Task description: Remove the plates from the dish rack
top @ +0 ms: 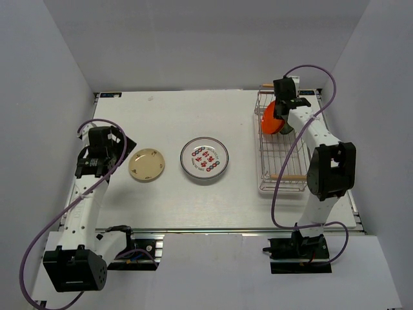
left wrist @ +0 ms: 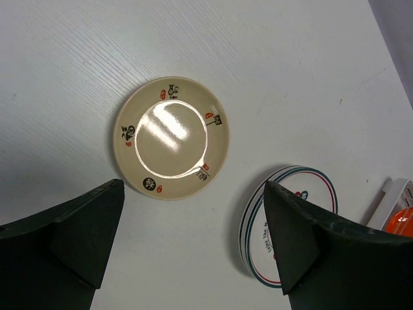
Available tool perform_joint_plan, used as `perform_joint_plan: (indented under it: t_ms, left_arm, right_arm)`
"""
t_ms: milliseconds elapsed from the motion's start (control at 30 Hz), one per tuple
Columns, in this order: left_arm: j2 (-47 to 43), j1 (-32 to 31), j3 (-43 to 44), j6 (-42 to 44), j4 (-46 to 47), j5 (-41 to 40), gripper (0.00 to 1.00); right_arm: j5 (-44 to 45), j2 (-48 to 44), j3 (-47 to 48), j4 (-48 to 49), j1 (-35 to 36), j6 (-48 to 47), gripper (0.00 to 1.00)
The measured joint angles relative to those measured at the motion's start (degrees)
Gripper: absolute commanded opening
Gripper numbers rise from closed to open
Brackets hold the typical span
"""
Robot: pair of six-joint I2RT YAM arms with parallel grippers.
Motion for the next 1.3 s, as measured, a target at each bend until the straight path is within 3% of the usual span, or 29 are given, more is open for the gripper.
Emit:
perform_joint_plan:
  t_ms: [267, 500, 700, 867, 1067, 1300]
  left_arm:
    - [-2.8, 0.0, 0.0, 0.4, 0.5, 1.4, 0.98]
    - [-2.9, 0.0, 0.4, 2.8, 2.4, 8.7, 0.98]
    - [0.9, -0.2, -0.4, 6.6, 12.2, 27.8, 0.98]
    - [8.3, -1.1, -5.6, 4.9, 26.6, 44.7, 0.98]
    - [11.4, -4.6, -6.8, 4.4, 34.2, 50.9, 0.98]
    - [12.7, -8.1, -7.6, 4.3, 39.3, 54.7, 0.98]
  right_arm:
    - [0.8, -8.4, 0.1, -1.1, 0.0, -3.5, 0.0]
    - [-0.7, -20.9, 0.7, -0.3, 0.3, -5.0, 0.0]
    - [-15.2, -31.8, -8.2, 3.0, 0.3, -2.7, 0.0]
    - [-31.6, -34.4, -18.3, 6.2, 1.1, 3.8, 0.0]
    - [-49.9, -28.7, -22.1, 9.3, 6.2, 9.9, 0.0]
    - [-60.5, -20.4, -21.8, 12.8, 11.6, 12.4, 0.0]
